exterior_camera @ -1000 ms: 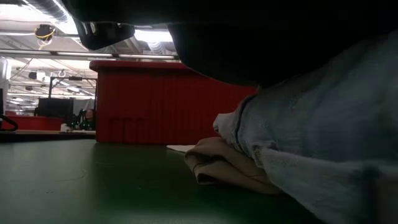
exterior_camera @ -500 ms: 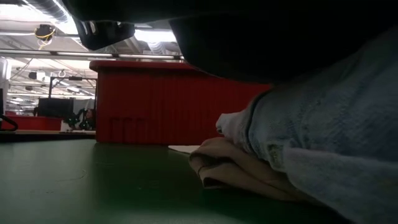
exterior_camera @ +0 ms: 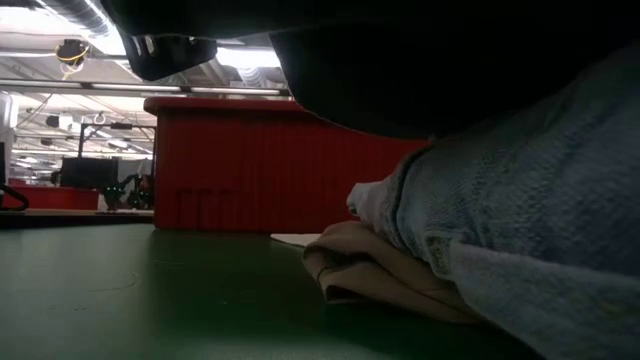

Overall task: Fold Laundry from Bin
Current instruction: Stack the green polo shirt on top of the light blue jeans

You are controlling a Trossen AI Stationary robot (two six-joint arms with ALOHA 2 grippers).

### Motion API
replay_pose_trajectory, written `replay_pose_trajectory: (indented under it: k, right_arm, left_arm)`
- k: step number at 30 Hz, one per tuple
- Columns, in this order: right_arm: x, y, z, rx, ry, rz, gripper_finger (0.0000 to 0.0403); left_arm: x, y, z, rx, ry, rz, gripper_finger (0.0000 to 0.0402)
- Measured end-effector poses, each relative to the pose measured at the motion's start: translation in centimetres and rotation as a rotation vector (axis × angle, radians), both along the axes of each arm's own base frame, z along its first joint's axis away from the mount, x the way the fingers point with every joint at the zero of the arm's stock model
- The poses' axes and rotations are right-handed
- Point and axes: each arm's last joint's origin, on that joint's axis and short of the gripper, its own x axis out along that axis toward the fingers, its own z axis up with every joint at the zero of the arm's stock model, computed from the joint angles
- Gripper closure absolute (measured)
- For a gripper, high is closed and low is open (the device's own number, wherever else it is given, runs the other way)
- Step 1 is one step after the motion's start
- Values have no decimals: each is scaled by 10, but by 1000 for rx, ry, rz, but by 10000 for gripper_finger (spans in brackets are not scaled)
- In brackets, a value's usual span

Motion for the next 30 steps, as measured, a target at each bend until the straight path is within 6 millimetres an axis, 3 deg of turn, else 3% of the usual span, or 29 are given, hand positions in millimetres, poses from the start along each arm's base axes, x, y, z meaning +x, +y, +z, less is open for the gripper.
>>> replay_pose_trajectory:
  k: [11, 22, 30]
  right_arm:
    - [13, -3, 28, -58, -126, -10, 249]
    - [7, -7, 5, -110, -94, -4, 249]
    - [7, -6, 3, -79, -79, -5, 249]
  left_arm:
    - [0, 0, 0, 0, -1, 1, 391]
    - [-1, -1, 0, 1, 0, -3, 391]
    - [0, -1, 0, 1, 0, -3, 391]
